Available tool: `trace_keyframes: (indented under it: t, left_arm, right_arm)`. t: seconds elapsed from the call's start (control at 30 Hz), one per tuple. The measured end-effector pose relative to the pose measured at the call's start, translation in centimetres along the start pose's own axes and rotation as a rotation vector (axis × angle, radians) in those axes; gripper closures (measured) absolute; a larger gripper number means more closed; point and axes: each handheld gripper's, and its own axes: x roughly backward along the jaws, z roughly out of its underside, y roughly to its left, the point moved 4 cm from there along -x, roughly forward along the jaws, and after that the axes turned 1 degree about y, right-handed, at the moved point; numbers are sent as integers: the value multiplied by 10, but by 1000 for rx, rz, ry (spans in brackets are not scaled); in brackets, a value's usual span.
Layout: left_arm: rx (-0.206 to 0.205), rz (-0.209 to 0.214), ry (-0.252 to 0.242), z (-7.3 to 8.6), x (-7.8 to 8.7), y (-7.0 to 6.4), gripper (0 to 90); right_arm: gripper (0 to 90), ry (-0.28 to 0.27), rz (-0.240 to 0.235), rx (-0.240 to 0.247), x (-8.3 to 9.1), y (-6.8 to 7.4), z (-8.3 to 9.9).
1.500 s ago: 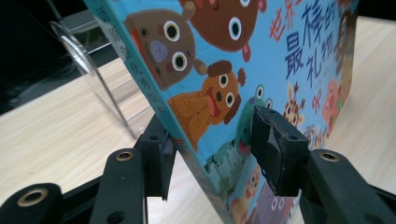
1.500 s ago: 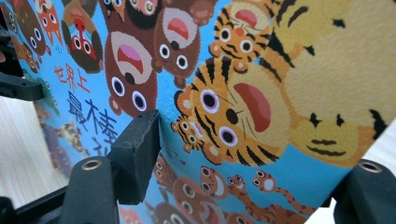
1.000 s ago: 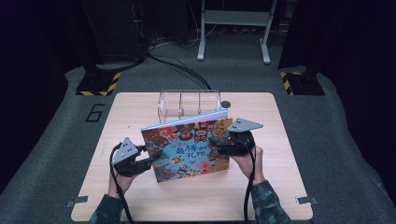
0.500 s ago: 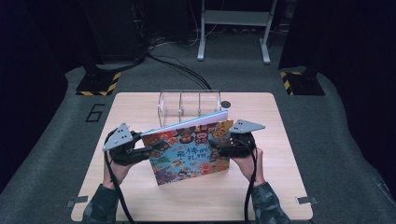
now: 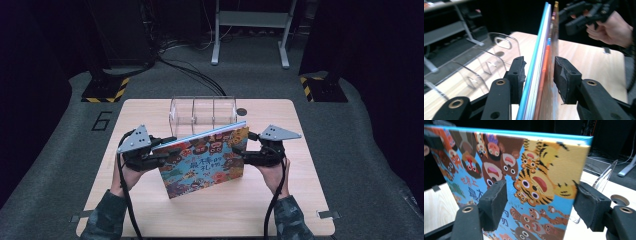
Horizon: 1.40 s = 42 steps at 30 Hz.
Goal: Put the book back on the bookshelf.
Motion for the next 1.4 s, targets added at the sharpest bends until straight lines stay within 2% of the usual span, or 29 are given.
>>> trace_keyframes:
  t: [0.03,0.07,0.13,0.17,0.3,0.4,0.47,0.57,0.67,0.77,0.87,1.0,1.07,1.13,1.2,1.27,1.33,1.4]
  left_arm:
    - [4,5,4,-1,-1,0,644]
    - [-3,13,10,-1,-2,-1,665]
    - [-15,35,16,-3,-3,-2,689]
    - [-2,40,16,-3,-3,-3,699]
    - [1,62,31,-4,-3,-1,718]
    - [20,63,54,-6,-3,0,718]
    - [24,55,78,-7,-4,3,712]
    - [56,62,107,-10,-7,4,707]
    - [70,70,134,-13,-12,5,694]
    - [103,88,203,-13,-18,5,649]
    - [109,88,234,-14,-24,5,643]
    - [84,75,253,-17,-27,5,716]
    - [100,93,260,-17,-26,6,727]
    - [99,97,265,-17,-27,8,732]
    - [105,95,276,-18,-28,9,732]
    - [107,93,286,-18,-28,11,732]
    - [108,90,297,-18,-28,10,731]
    - [98,90,311,-19,-28,8,729]
  right_arm:
    - [250,-2,20,-1,0,-4,-1]
    - [245,-4,14,-14,-1,-6,-2]
    - [217,-10,-14,-60,-3,-11,-2]
    - [201,-4,-34,-87,-7,-15,-2]
    - [182,-7,-99,-137,-17,-20,-1]
    - [217,-6,-122,-117,-19,-17,-2]
    - [256,-3,-114,-106,-20,-15,-2]
    - [268,-1,-86,-100,-21,-12,-3]
    - [287,-1,-81,-95,-21,-13,-3]
    - [306,-5,-81,-94,-21,-14,-2]
    - [309,-4,-80,-91,-20,-14,-2]
    - [287,2,-71,-89,-19,-15,0]
    - [201,39,-25,-82,-17,-18,4]
    - [176,70,16,-82,-13,-23,12]
    - [150,94,83,-91,-4,-29,25]
    - [140,139,150,-102,4,-37,43]
    - [135,184,191,-126,11,-44,65]
    - [121,230,236,-170,15,-53,94]
